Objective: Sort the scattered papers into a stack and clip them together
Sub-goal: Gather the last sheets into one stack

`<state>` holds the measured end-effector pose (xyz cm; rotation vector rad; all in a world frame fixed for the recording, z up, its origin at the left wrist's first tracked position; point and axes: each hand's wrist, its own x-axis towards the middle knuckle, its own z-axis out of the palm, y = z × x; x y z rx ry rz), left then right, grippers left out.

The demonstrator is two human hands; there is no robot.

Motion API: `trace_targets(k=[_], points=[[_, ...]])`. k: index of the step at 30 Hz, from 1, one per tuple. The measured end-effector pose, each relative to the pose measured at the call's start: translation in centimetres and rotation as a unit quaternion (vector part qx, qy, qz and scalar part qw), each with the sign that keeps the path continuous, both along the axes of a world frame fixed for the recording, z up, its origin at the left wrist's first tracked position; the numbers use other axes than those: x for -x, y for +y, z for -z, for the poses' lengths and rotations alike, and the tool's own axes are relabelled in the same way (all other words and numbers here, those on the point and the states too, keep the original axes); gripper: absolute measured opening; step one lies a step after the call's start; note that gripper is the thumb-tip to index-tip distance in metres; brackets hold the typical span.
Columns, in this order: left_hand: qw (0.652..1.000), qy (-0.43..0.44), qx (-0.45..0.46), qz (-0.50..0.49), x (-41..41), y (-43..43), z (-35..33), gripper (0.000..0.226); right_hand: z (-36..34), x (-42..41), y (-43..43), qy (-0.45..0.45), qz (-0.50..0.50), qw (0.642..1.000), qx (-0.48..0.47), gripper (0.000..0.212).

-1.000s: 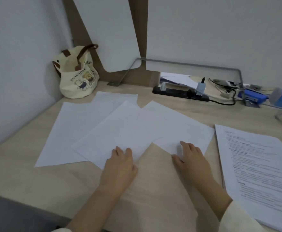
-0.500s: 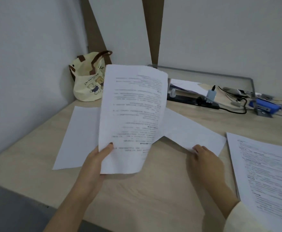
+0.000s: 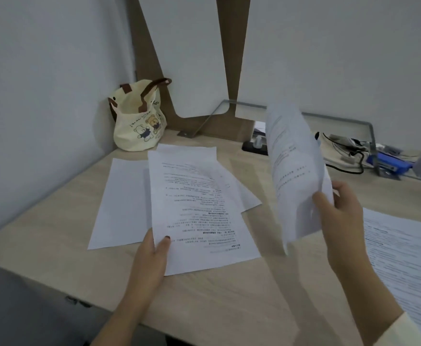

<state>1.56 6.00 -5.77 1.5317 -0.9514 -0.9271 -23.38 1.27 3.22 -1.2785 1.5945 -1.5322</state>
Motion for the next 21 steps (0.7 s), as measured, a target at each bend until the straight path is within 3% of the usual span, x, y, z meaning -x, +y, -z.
trace_targets(k=[4,7,11,16,19,21], points=[[1.000,0.013,0.008,0.005,-0.2,0.4,0.1,0.031,-1.8,0.2,1.2,-0.140,-0.071,0.988,0.018,0.029],[0.999,0.043,0.018,0.001,-0.4,0.6,0.2,0.032,-0.6,0.9,1.4,-0.231,-0.092,0.968,-0.022,0.031],[0.991,0.130,0.026,-0.019,-0.7,1.0,0.6,0.033,3.3,1.1,1.4,-0.240,-0.051,0.958,-0.146,0.018],[0.950,0.292,0.031,-0.109,-0.6,1.4,1.0,0.033,6.8,0.5,2.0,-0.251,-0.071,0.944,-0.201,0.027],[0.930,0.361,0.013,-0.069,0.7,1.8,0.6,0.030,7.3,0.0,2.2,-0.268,-0.081,0.934,-0.222,0.026],[0.919,0.390,-0.059,-0.025,2.2,2.0,0.1,0.024,7.2,-0.3,2.1,-0.289,-0.086,0.927,-0.225,0.024]])
